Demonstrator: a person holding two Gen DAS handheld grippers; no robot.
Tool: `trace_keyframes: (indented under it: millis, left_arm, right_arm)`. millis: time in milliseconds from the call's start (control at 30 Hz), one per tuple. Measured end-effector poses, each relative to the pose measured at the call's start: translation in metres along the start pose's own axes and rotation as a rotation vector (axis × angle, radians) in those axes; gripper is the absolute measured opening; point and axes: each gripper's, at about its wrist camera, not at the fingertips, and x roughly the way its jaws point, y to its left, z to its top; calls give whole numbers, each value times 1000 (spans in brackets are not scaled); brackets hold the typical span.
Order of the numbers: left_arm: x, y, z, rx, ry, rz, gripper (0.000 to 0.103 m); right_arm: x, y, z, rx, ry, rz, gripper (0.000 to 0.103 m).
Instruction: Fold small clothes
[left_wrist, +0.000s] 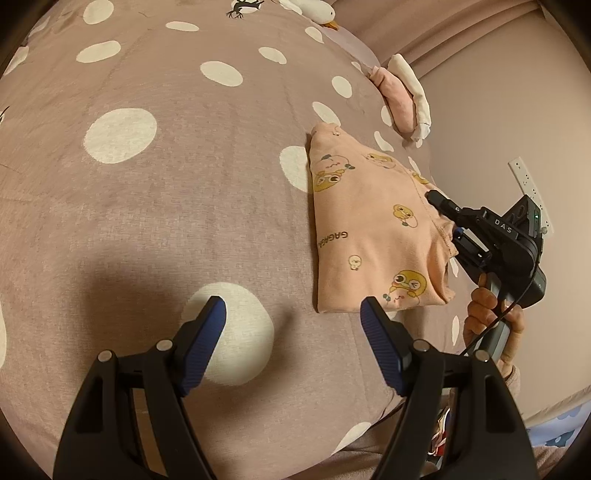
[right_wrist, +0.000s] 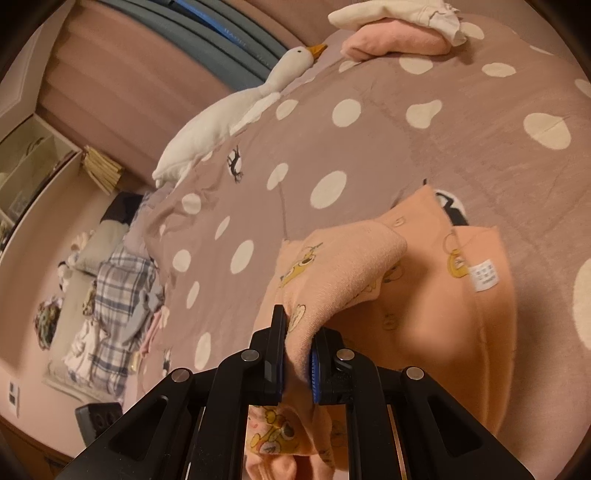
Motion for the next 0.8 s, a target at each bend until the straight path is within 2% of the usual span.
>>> trace_keyframes:
  millis: [800]
  left_arm:
    - [15,-15,7,44,31,14,75]
  right_arm:
    - [-28,-20,3,27,-52,-26,13]
